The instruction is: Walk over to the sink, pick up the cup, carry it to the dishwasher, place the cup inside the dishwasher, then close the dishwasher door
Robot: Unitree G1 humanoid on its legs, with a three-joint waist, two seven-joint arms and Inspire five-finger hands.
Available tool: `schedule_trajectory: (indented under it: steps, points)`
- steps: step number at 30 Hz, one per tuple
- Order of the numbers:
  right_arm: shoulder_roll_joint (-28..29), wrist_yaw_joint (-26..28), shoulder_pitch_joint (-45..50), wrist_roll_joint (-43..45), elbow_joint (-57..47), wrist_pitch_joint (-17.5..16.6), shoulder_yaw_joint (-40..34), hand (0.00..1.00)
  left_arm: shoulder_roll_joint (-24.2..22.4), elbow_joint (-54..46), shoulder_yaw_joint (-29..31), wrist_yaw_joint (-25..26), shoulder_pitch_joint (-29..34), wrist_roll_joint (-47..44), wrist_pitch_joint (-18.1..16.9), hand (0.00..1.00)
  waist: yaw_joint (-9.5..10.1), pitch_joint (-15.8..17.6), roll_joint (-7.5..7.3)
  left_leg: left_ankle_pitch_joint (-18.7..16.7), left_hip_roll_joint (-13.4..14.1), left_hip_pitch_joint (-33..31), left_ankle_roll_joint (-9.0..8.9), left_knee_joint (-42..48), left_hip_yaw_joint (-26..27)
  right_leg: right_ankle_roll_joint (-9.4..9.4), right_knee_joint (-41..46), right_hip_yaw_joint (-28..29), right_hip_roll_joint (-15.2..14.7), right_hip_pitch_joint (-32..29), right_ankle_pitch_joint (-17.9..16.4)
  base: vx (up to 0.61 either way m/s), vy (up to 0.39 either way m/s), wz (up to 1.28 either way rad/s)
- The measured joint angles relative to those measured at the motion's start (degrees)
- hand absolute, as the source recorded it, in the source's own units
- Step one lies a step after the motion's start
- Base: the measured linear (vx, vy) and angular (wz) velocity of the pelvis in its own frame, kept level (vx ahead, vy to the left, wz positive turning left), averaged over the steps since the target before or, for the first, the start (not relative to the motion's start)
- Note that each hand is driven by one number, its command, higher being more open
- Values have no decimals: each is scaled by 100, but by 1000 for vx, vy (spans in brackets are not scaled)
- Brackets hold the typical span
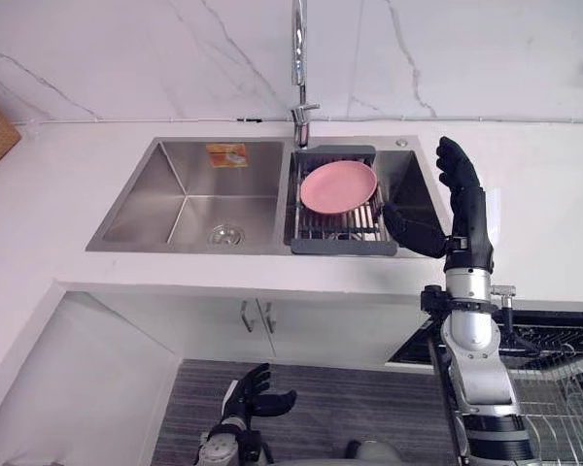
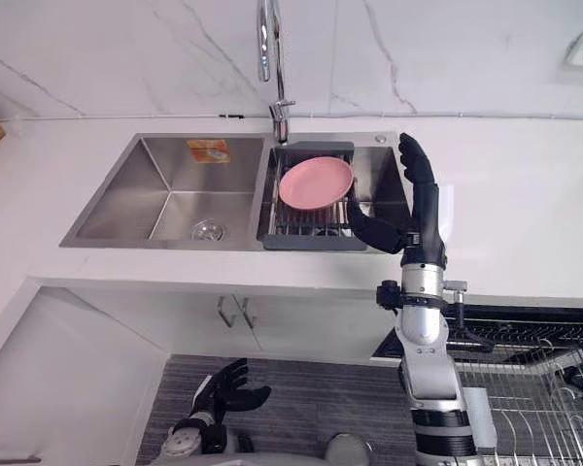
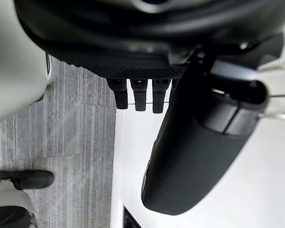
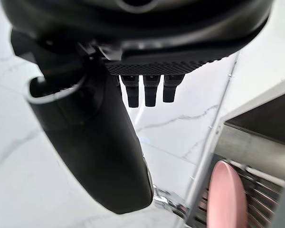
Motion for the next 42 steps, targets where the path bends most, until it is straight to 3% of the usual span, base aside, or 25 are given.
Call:
schedule_trajectory:
  steps: [4, 6, 12, 19, 29, 42]
  points:
    - [-228, 224, -13, -39, 211, 0, 14, 90, 106, 17, 8, 7, -1, 36, 2, 90, 59, 6, -21, 52, -256, 183, 93, -297, -18, 72, -248, -39, -176, 206, 77, 106, 100, 14]
    - [-446, 334, -117, -213, 479, -2, 85, 90, 233, 23, 8, 5, 8, 80, -6, 90, 107, 6, -50, 241, -390, 365, 112, -726, 4, 109, -329, 59, -232, 222, 104, 48, 21, 1]
    - [-714, 362, -587, -524, 1416, 116, 182, 90, 293, 50, 7, -7, 27, 113, -40, 90, 92, 17, -77, 698, -518, 585, 105, -1548, 140, 215, -470, 194, -207, 65, 292, -7, 14, -9]
    - [-959, 318, -1038, -1084, 1732, 175, 298, 90, 288, 89, 14, -5, 34, 113, -105, 90, 41, 29, -124, 1084, -654, 640, 209, -2070, 151, 254, -615, 218, -253, -57, 479, -71, 53, -1]
    - [-1030, 76, -1770, -1529, 2349, 438, 407, 90, 285, 97, 182, 13, 27, 110, -171, 90, 86, 44, -157, 1194, -679, 402, 264, -2101, -85, 244, -827, 60, -266, -124, 618, -58, 35, 9]
    - [-1400, 238, -3209, -1633, 3984, 786, 806, 90, 281, 27, 371, 23, -5, 101, -201, 90, 131, 206, -227, 1246, -735, 269, 303, -2079, -194, 239, -928, -70, -261, -140, 699, 22, 4, 4]
